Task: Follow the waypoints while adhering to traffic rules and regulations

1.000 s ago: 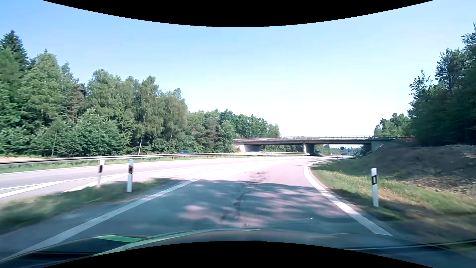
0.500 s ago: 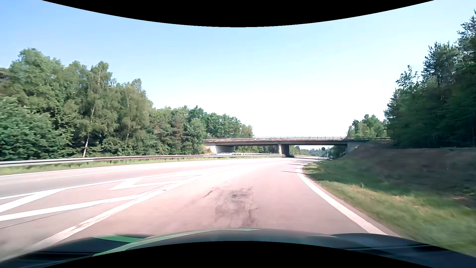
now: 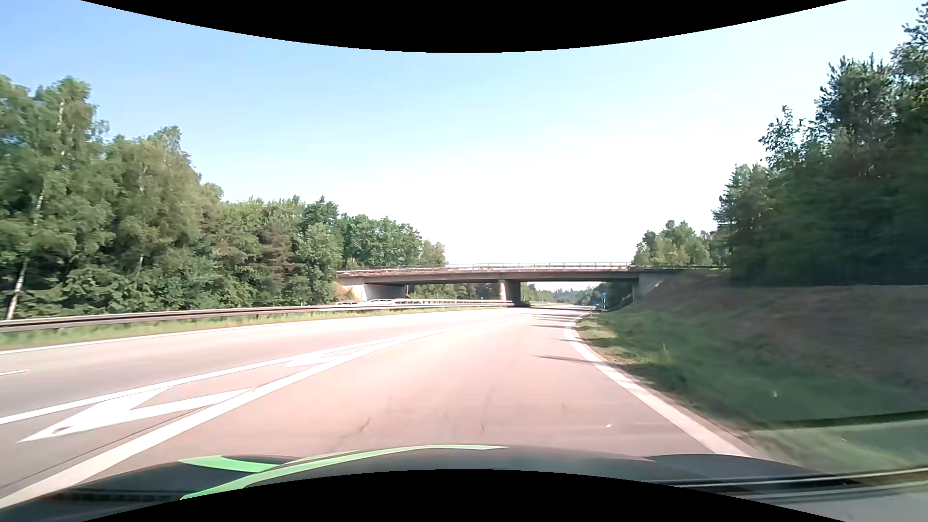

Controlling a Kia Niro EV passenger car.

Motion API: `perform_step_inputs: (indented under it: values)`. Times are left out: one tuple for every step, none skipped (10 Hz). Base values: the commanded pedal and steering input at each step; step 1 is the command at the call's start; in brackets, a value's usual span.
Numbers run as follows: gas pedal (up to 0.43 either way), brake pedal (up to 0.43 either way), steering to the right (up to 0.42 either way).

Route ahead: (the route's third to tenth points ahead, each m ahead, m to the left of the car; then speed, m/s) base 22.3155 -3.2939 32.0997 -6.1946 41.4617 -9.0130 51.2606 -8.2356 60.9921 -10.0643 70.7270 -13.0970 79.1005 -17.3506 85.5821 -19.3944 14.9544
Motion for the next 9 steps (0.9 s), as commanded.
perform_step_inputs:
  values:
    - [0.22,0.0,0.07]
    - [0.22,0.0,0.067]
    - [0.22,0.0,0.065]
    - [0.228,0.0,0.063]
    - [0.228,0.0,0.059]
    - [0.24,0.0,0.058]
    - [0.24,0.0,0.057]
    - [0.24,0.0,0.055]
    - [0.248,0.0,0.052]
